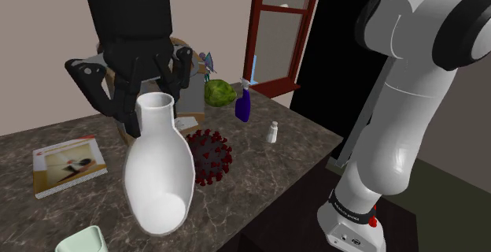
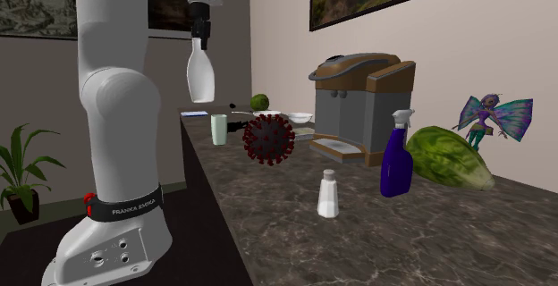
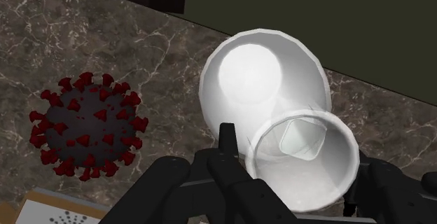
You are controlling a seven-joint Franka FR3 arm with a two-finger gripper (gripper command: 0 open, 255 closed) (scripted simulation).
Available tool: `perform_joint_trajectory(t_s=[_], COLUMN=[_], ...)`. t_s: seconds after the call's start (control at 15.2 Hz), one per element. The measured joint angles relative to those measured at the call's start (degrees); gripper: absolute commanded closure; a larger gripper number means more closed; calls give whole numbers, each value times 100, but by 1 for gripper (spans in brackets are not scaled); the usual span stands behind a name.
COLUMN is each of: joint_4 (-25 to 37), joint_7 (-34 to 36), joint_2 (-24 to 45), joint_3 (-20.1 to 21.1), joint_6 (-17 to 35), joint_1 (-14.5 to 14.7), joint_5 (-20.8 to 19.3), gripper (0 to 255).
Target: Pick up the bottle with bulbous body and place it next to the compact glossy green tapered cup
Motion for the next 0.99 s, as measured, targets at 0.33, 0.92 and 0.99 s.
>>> perform_joint_trajectory(t_s=[0.33,0.92,0.99], joint_4=[-586,-1466,-1554], joint_7=[-121,-263,-278], joint_2=[-213,-435,-462], joint_3=[-50,-106,-112], joint_6=[447,1178,1247], joint_1=[-95,-169,-175], joint_5=[162,328,349], gripper=[255,255,255])
